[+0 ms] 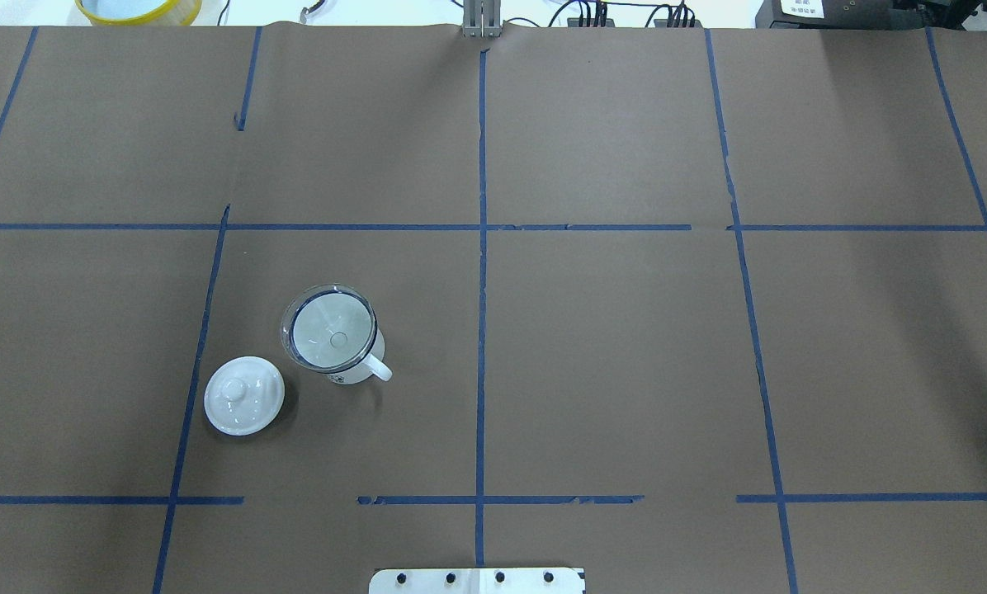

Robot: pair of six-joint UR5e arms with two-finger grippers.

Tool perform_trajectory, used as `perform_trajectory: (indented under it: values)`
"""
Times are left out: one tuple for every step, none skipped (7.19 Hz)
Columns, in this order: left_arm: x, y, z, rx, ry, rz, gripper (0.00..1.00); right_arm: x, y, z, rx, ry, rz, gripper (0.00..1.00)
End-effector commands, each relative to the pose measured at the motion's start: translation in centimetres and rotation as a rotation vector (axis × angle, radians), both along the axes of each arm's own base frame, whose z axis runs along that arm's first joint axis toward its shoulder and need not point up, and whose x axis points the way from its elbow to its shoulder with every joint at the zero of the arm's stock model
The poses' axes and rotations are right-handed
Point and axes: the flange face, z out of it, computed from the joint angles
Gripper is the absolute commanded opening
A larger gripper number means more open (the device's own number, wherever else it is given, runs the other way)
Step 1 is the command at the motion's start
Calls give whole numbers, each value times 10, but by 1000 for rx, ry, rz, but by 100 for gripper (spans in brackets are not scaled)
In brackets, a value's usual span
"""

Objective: Place funnel on cup

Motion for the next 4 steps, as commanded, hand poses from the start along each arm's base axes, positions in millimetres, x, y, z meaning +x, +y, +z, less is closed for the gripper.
perform_trajectory:
  values:
    - [0,-5,7,-7,12,5,100,0,0,0,1,0,-1,100]
    - [0,-9,4,2,11,5,100,0,0,0,0,0,0,100]
    - [0,-10,-1,5,11,2,100,0,0,0,0,0,0,100]
    - [0,-9,4,-5,10,1,100,0,0,0,1,0,-1,100]
